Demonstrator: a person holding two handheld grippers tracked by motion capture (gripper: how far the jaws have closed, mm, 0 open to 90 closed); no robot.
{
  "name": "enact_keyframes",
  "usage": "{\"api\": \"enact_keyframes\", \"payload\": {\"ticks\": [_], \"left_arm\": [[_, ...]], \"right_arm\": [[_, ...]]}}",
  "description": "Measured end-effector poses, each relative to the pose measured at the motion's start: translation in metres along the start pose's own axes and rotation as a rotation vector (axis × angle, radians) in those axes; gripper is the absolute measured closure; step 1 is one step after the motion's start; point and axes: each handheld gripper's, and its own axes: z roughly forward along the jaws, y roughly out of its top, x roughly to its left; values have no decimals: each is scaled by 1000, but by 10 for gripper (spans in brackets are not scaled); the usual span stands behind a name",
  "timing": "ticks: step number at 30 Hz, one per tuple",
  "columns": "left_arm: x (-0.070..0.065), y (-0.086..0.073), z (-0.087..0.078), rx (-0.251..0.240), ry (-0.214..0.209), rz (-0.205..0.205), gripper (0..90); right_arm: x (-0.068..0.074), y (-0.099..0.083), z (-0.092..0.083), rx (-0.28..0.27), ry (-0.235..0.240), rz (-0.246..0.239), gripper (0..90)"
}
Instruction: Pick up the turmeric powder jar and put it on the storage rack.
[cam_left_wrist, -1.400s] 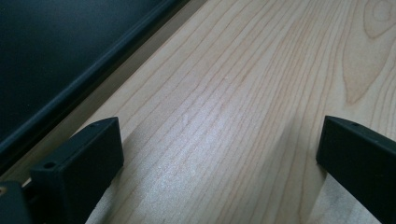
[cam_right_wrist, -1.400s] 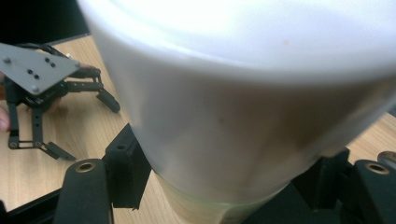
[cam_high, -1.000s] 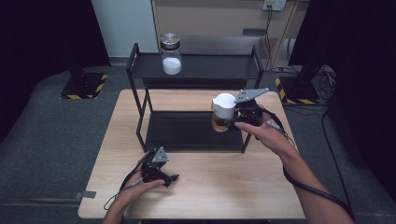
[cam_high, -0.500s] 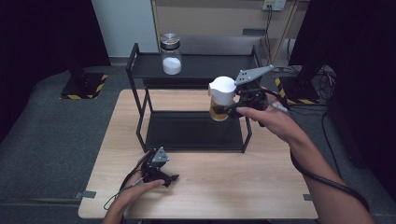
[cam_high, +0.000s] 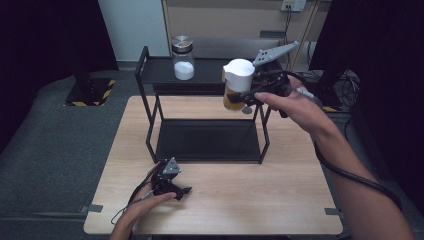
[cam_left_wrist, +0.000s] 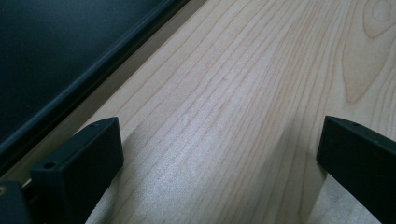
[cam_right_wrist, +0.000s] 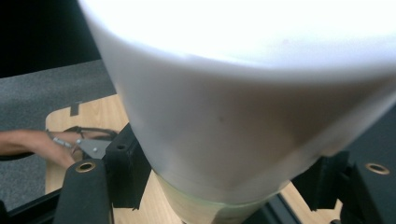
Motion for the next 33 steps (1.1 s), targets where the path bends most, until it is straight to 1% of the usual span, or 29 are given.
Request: {"api": "enact_keyframes", "payload": {"ticks": [7,15,22,24,26,33], "left_arm": [[0,0,0,0,0,0,0],[1,0,0,1,-2,2,0],[1,0,0,1,-5,5,0],[2,1,0,1,-7,7,0],[2,1,0,1,-8,6,0],[3,1,0,1,-10,9,0]], "right_arm": [[-9,20,-4,-5,-29,1,319],[-23,32,0,-19,-41,18,319],[-37,42,11,-8,-57,37,320],[-40,46,16,4,-66,37,320],[-44,47,20,2,-63,46,320],[-51,53,37,23,-73,50,320]]}}
